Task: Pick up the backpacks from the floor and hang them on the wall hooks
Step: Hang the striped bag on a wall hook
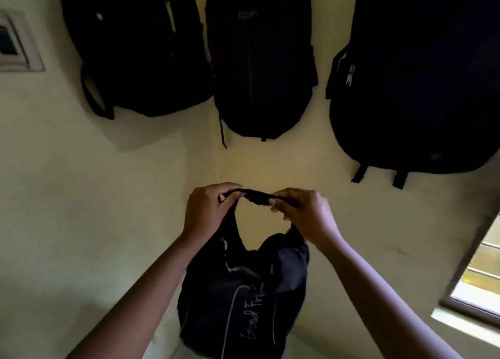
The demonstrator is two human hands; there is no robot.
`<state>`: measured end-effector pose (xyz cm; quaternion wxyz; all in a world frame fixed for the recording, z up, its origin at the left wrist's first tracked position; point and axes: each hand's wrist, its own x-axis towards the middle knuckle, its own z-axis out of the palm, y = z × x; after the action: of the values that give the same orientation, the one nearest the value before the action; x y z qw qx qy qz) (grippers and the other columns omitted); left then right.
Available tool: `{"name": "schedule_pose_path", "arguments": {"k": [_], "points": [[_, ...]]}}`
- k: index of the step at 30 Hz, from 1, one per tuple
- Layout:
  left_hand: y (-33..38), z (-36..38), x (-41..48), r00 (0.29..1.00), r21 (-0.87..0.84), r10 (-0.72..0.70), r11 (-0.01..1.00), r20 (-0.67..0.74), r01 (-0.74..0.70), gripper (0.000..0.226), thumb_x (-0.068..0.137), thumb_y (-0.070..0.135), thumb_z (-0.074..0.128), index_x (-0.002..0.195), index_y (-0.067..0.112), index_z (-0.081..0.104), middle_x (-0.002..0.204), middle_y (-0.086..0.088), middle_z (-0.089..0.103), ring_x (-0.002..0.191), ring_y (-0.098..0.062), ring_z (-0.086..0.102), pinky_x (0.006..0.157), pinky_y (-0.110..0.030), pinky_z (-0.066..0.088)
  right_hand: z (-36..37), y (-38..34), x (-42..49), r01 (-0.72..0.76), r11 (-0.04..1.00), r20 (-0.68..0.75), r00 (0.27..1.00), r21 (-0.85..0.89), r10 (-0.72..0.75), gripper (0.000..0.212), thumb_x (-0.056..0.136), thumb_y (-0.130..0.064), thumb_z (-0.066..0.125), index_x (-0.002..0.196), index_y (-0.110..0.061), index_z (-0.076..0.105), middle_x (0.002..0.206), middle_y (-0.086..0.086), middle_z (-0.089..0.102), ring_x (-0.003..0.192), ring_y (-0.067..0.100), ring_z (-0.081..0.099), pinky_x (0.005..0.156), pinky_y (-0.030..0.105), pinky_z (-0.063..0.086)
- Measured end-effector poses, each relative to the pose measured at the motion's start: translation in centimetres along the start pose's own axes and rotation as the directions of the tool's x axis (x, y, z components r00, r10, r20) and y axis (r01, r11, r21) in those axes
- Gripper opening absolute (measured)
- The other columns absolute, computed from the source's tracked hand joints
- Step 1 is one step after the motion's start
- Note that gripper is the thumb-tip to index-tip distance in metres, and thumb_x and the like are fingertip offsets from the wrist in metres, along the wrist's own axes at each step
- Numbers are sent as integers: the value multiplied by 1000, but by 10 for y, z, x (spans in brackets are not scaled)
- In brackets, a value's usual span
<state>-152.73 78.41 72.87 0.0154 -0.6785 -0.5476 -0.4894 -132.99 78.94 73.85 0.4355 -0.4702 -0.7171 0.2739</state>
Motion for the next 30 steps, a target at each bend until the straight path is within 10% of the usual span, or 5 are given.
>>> {"name": "schedule_pose_path", "arguments": {"k": [5,10,14,19,30], "points": [[22,-3,80,989,-105,88,989,-120,-101,20,82,20,66,99,12,74,98,-4,75,86,-13,69,74,-26,53,-31,-44,48,113,993,-138,983,-38,-117,7,85,-31,65,82,-32,72,67,-10,69,50,-5,51,48,9,36],[49,-3,148,953,-172,169,961,-253,-217,21,83,22,66,99,11,73,100,-5,74,91,-9,66,81,-13,49,-67,-81,93,204,979,-281,938,-24,-202,9,85,-26,66,90,-24,73,69,-12,68,50,-11,53,52,2,40],[73,1,200,917,-191,237,932,-321,-308,19,85,21,63,98,12,73,100,-3,73,92,-9,64,80,-1,41,-97,-105,128,275,960,-385,882,-51,-273,10,86,-22,66,93,-20,73,65,-13,64,46,-11,52,47,1,40],[99,6,262,878,-112,294,927,-377,-358,20,89,32,55,96,18,68,92,1,72,81,-12,63,71,-28,50,-129,-126,180,354,917,-469,788,-185,-399,13,86,-19,65,94,-13,74,64,-14,61,48,-16,52,47,-1,38],[151,6,423,829,-110,341,897,-443,-428,22,91,31,52,95,15,66,83,4,63,77,-13,58,64,-28,44,-196,-172,339,412,786,-559,554,-461,-617,22,92,-20,56,107,-15,72,84,6,75,46,-2,47,47,5,33]]}}
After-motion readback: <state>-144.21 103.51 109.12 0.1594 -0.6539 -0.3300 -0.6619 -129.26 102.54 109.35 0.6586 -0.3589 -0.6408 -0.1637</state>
